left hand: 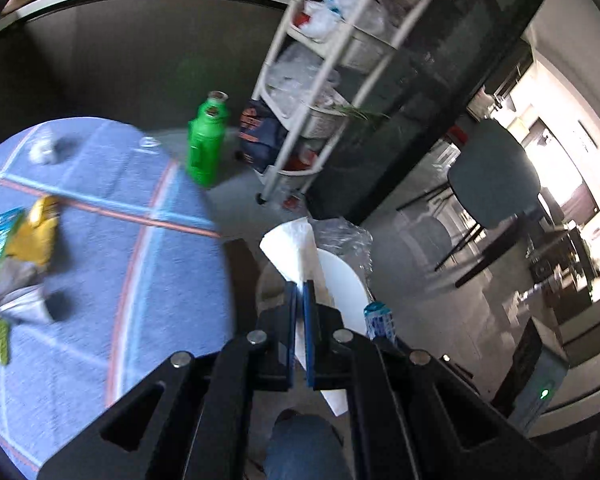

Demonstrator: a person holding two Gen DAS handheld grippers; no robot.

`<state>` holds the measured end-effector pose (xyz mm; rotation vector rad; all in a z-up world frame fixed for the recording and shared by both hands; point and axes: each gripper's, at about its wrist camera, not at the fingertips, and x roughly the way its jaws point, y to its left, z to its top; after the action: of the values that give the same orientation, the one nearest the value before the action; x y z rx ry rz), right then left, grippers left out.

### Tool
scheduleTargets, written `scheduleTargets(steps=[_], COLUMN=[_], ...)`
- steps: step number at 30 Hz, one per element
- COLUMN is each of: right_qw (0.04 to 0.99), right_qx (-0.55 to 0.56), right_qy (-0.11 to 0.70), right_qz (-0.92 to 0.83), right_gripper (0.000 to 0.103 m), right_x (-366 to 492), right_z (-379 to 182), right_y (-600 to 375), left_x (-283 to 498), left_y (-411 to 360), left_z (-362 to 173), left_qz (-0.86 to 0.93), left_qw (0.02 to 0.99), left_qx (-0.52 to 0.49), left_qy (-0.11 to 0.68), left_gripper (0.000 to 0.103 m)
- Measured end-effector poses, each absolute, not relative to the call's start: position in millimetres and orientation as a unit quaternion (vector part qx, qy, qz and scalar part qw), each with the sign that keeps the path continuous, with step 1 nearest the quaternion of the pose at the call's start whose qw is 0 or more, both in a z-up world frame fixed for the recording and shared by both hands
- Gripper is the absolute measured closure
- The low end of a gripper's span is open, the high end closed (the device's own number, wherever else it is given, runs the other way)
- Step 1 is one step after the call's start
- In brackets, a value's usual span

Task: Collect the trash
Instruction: 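Carry the napkin and blue can with both tools over the bucket, then open both tools to drop the napkin and blue can into the bucket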

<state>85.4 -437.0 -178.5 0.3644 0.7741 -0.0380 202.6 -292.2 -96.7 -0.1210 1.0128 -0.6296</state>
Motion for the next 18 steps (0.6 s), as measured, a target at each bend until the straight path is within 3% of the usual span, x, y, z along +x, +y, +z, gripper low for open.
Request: scheduleTargets(steps=[18], right_qw=[0.865], right_qx=[0.228], right_qy=[0.445], right_qz=[-0.037], right_gripper=[0.094], right_x=[117], right_z=[-272], right_y=[-490], left_x=[246], left_y=[-397], left_z=[-200], left_qz=[-0.307], left_qw=[0.782], left_qx=[0.023], left_qy=[0.542], left_gripper=[0.097])
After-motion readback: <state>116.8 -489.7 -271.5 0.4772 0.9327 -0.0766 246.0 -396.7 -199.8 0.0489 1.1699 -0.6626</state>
